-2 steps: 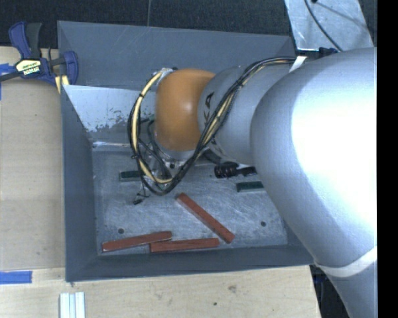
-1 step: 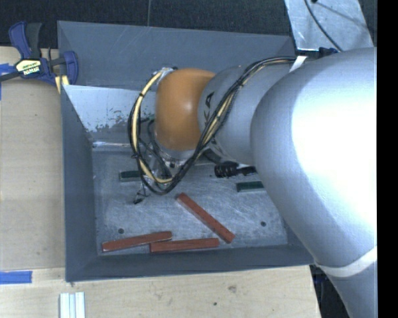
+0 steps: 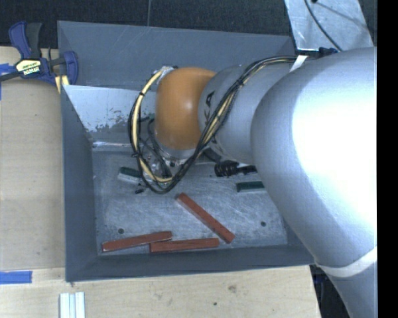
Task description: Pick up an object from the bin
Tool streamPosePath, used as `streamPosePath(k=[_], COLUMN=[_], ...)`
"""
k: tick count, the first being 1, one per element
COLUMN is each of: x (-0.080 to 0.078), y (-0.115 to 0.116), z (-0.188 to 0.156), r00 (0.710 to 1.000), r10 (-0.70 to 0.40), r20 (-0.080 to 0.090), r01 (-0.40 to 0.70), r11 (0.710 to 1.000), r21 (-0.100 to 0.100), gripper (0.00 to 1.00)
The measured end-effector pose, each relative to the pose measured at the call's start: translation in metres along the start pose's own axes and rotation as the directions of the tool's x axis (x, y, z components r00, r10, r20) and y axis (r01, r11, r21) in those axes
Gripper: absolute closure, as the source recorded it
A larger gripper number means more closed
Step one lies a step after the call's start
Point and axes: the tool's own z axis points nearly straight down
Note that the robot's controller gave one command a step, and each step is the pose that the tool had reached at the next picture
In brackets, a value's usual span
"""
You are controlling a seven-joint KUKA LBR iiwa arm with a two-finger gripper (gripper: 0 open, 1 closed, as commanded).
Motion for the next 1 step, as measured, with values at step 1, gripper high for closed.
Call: streamPosePath(k=[1], x=[-0.0032], y=[0.0004], z=[-0.1164], r00=[1.0], r10=[0.0], r20=[0.006], r01=[0.0], r11=[1.0], r21=[-0.004], gripper=[1.0])
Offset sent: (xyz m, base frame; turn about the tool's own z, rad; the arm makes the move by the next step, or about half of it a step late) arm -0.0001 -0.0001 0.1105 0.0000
